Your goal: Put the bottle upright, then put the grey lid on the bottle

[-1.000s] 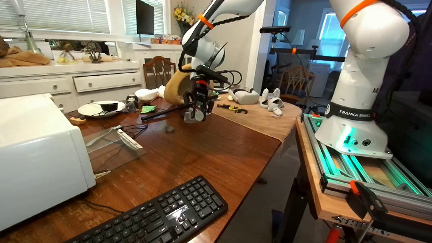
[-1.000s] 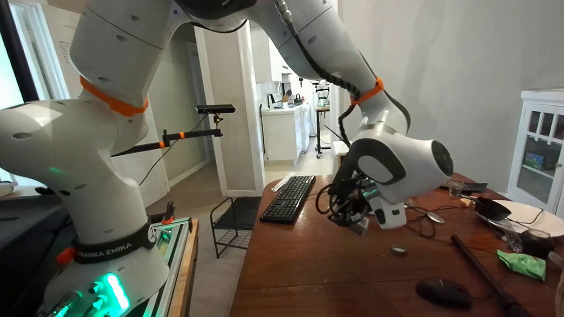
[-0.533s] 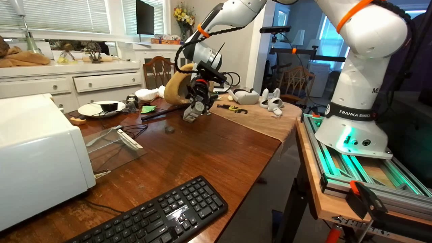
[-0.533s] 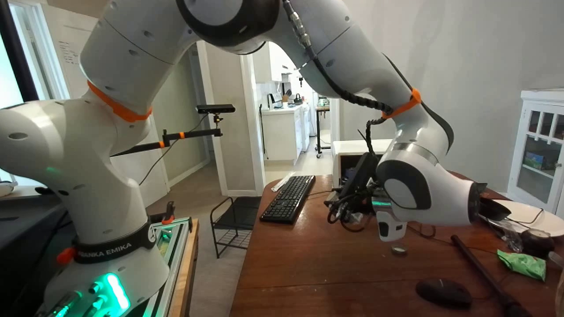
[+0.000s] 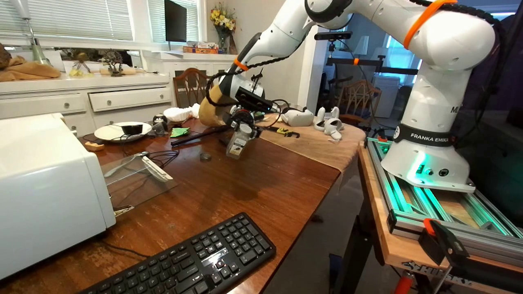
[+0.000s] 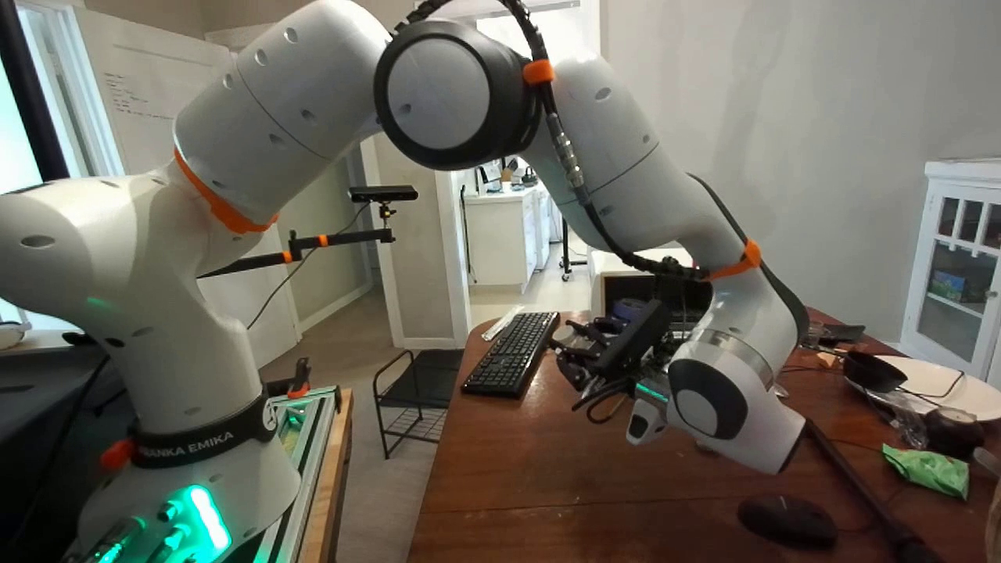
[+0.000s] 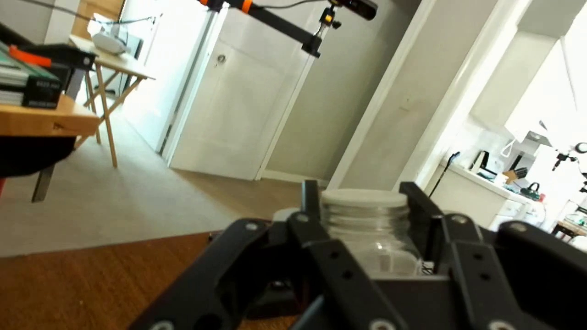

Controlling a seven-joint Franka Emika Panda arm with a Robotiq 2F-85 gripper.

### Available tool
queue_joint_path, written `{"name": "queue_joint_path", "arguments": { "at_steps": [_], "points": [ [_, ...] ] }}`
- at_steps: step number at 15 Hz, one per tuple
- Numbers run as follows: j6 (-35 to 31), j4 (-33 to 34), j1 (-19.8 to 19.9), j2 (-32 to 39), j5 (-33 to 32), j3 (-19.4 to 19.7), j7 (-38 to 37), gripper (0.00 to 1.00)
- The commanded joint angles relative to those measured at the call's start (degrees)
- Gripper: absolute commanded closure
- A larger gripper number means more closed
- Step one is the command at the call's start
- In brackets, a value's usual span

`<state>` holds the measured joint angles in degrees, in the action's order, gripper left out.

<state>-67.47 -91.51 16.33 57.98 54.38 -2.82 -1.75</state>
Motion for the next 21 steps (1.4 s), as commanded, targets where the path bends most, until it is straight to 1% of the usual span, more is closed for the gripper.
{"name": "queue_joint_path", "arguments": {
  "at_steps": [1,3,4,8,11,13,16,21],
  "points": [
    [1.9,0.8,-2.5,1.0,1.8,3.1,0.7,0.52],
    [1.8,0.8,-2.9,1.2,1.7,3.7,1.0,0.52],
    [1.7,0.8,-3.0,1.0,1.6,3.8,1.0,0.77],
    [2.3,1.6,-4.2,2.3,1.6,5.2,-3.4,0.77],
    [4.2,2.4,-4.7,3.8,1.3,5.5,-6.6,0.77],
    [6.7,3.0,-5.0,5.2,1.3,5.3,-8.3,0.77],
    [7.8,3.4,-5.8,6.7,1.8,5.6,-10.2,0.77],
    [3.3,2.8,-8.7,6.3,0.8,8.0,-11.3,0.77]
  ]
}}
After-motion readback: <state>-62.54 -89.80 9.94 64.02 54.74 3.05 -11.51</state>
